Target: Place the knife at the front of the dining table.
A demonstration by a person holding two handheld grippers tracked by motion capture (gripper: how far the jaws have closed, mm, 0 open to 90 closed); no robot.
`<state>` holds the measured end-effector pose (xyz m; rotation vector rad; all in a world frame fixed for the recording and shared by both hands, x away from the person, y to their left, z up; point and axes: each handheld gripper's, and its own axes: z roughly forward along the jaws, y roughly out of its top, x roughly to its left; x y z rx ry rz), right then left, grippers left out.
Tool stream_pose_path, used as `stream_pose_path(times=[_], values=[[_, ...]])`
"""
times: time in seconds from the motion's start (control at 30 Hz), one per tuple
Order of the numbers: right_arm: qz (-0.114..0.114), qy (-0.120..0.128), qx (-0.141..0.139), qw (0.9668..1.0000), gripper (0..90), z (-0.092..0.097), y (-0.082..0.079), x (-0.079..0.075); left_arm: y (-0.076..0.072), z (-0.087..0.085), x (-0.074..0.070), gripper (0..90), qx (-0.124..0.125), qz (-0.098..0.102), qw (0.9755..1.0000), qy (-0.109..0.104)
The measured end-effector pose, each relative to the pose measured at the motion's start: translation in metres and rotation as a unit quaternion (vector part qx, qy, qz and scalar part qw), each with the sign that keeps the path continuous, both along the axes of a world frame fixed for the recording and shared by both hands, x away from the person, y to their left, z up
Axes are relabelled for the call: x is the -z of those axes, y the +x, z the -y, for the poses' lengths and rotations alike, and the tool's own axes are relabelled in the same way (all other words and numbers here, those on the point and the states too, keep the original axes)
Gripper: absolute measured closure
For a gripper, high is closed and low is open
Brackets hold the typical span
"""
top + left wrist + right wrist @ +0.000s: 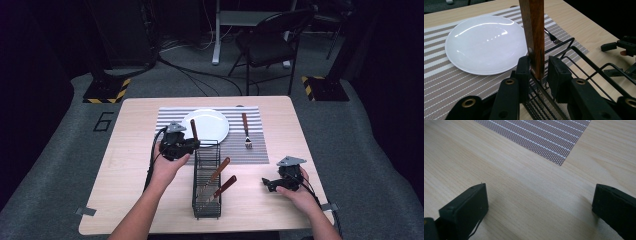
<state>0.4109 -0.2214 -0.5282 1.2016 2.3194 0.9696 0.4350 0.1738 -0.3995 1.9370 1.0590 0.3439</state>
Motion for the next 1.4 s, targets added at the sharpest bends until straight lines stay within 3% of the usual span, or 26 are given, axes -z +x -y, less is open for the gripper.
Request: stream_pose_path(times=[0.37, 0.4, 0.6, 0.93, 1.13, 1.4], values=[[0.001, 0.0, -0.004, 1.0, 0.0, 0.0, 0.0, 0.0, -0.003, 0.0, 0.001, 76.6, 0.012, 0.004, 0.9998, -0.013], [0.0, 0.0, -0.003, 1.0, 0.0, 0.0, 0.0, 0.0, -0.004, 0.001, 0.0, 80.3, 0.014, 0.007, 0.9998, -0.013], [0.0, 0.0, -0.005, 1.0, 0.0, 0.0, 0.0, 0.0, -0.011, 0.01, -0.001, 80.4, 0.024, 0.027, 0.9993, 0.009], [-0.001, 0.001, -0.006, 1.0, 0.0, 0.0, 0.0, 0.0, -0.013, 0.01, -0.005, 80.5, 0.026, 0.028, 0.9992, 0.012], [0.0, 0.0, -0.006, 1.0, 0.0, 0.0, 0.0, 0.0, -0.016, 0.006, -0.019, 80.5, 0.029, 0.038, 0.9988, 0.004], [-0.001, 0.001, -0.006, 1.0, 0.0, 0.0, 0.0, 0.0, -0.021, 0.006, -0.05, 80.5, 0.042, 0.053, 0.9977, -0.006]])
